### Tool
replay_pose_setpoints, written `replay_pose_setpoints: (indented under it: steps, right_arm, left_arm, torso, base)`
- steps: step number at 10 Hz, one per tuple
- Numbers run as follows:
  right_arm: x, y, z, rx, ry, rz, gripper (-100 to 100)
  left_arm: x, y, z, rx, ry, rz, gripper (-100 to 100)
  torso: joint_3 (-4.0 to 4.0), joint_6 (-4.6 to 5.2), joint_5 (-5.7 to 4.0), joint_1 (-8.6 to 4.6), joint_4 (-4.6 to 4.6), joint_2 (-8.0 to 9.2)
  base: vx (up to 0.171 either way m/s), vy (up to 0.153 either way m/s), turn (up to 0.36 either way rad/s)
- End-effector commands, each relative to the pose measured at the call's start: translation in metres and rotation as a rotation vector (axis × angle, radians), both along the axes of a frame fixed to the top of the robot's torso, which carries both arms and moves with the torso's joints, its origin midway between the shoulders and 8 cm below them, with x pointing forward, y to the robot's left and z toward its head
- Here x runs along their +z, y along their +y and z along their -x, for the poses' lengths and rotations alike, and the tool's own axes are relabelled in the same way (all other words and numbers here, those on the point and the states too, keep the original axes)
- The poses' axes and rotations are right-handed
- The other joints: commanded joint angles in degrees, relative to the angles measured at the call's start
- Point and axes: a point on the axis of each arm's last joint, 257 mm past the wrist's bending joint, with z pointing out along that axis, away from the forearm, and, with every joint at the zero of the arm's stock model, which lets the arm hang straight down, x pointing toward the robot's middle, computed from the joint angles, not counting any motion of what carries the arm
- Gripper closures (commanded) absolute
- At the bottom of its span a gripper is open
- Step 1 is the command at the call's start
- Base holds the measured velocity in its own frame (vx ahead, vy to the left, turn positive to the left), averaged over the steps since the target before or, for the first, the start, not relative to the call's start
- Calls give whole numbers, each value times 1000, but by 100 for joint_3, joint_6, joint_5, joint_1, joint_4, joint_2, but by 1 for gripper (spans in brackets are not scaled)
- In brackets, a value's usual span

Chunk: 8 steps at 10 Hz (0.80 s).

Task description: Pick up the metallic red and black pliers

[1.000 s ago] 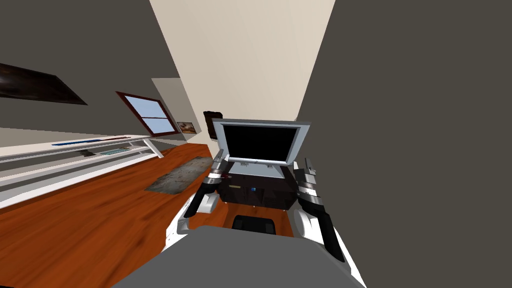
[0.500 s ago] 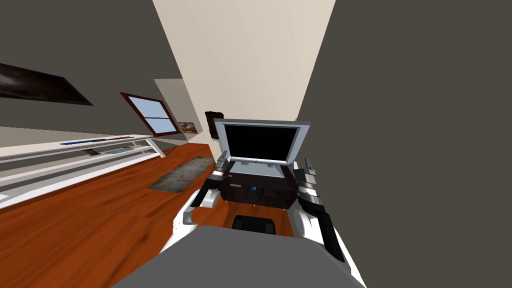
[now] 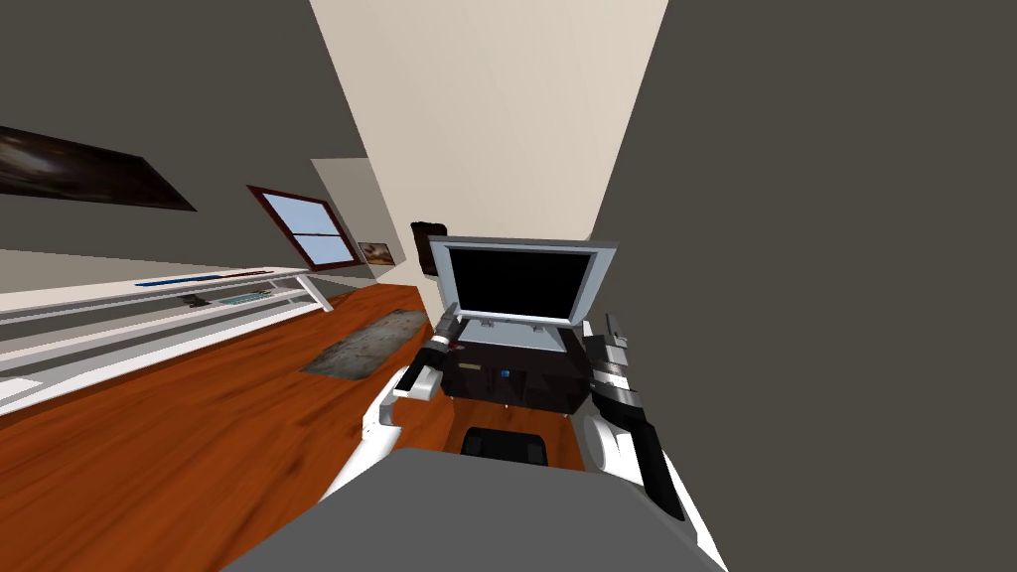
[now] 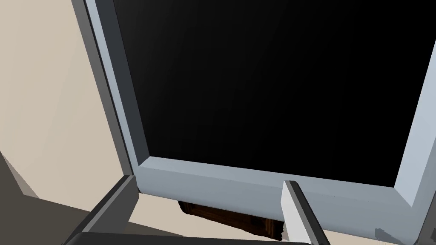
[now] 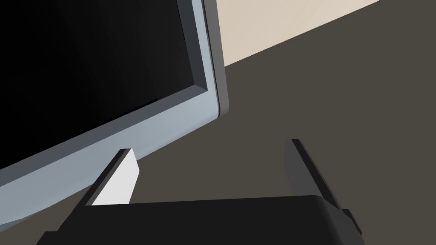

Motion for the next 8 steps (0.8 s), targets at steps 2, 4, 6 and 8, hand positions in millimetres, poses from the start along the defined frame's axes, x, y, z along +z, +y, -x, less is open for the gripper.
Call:
replay_pose_setpoints:
  steps: [2,4,6,8]
  right_arm:
    - [0,0,0,0,0,0,0]
    - [0,0,0,0,0,0,0]
    - [0,0,0,0,0,0,0]
    - [0,0,0,0,0,0,0]
  left_arm:
    - [-28,5,-21,12,93,8,-100]
    - [-54,10,-34,22,168,16,-100]
    - [-67,12,-35,31,211,17,-100]
    - [-91,16,-45,42,285,27,-100]
  torso:
    - [0,0,0,-1,0,-1]
    - [-2,0,1,2,-1,-4]
    - [-2,0,0,1,-1,-3]
    - [-4,0,0,2,-2,-7]
  base:
    - [-19,20,11]
    - [-17,23,8]
    - [-9,14,1]
    - [-6,27,7]
